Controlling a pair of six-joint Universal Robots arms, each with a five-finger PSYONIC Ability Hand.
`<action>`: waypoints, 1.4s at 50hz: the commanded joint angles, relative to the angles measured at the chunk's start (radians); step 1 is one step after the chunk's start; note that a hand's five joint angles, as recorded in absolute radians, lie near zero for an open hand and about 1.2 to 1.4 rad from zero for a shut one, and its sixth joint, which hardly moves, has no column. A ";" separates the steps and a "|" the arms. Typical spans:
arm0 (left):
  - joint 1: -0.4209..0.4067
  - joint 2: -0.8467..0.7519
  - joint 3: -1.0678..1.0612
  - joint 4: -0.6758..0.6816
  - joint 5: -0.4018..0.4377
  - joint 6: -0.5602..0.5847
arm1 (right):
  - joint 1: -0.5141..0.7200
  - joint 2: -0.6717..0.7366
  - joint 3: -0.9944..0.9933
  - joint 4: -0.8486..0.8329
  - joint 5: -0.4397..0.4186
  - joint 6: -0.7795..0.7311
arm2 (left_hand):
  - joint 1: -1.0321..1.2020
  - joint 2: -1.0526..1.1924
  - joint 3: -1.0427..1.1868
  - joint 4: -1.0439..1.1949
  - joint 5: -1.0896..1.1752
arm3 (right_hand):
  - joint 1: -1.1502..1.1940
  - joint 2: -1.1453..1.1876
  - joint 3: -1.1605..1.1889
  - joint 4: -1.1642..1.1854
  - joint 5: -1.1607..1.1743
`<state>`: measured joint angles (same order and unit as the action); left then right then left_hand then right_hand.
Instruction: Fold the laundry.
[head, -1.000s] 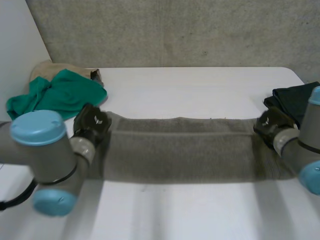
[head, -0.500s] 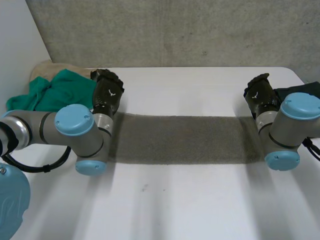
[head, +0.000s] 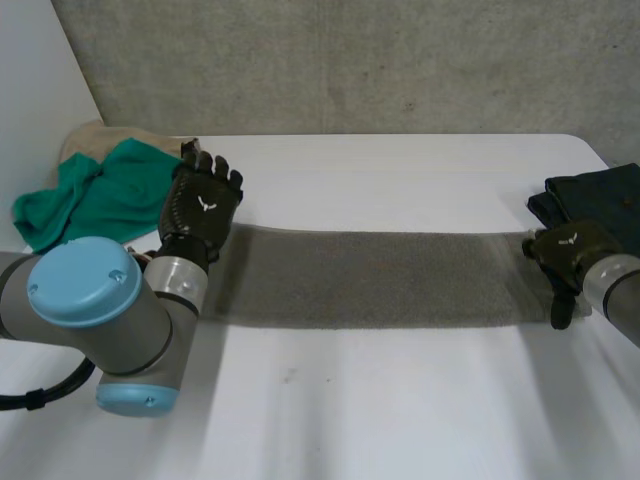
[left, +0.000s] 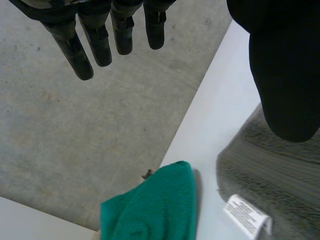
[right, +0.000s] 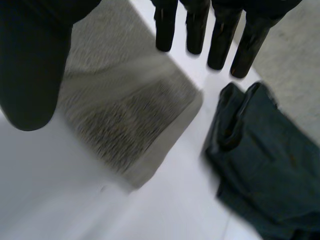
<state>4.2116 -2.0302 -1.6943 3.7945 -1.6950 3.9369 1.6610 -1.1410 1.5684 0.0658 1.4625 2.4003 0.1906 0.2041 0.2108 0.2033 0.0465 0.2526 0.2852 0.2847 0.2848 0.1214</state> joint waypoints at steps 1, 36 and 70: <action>-0.012 -0.010 -0.010 0.001 0.000 -0.005 | -0.032 0.105 0.028 -0.162 -0.002 -0.018 | -0.016 -0.030 -0.036 -0.029 -0.047 | 0.933 0.900 0.901 0.901 0.890; -0.012 0.064 -0.087 -0.001 0.002 -0.096 | -0.277 0.003 0.163 -0.187 -0.505 -0.012 | -0.016 -0.030 -0.036 -0.029 -0.047 | 0.305 0.272 0.273 0.273 0.262; -0.007 0.102 -0.102 -0.002 0.002 -0.102 | -0.426 -0.052 0.079 -0.196 -0.093 -0.377 | -0.016 -0.030 -0.036 -0.029 -0.047 | 1.144 1.111 1.112 1.112 1.100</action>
<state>4.2023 -1.9472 -1.7903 3.7925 -1.6934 3.8362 1.2967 -1.1391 1.6633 -0.1330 1.2944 2.1705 0.1906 0.2041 0.2108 0.2033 0.0469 0.9712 1.1760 1.1829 1.1886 0.9723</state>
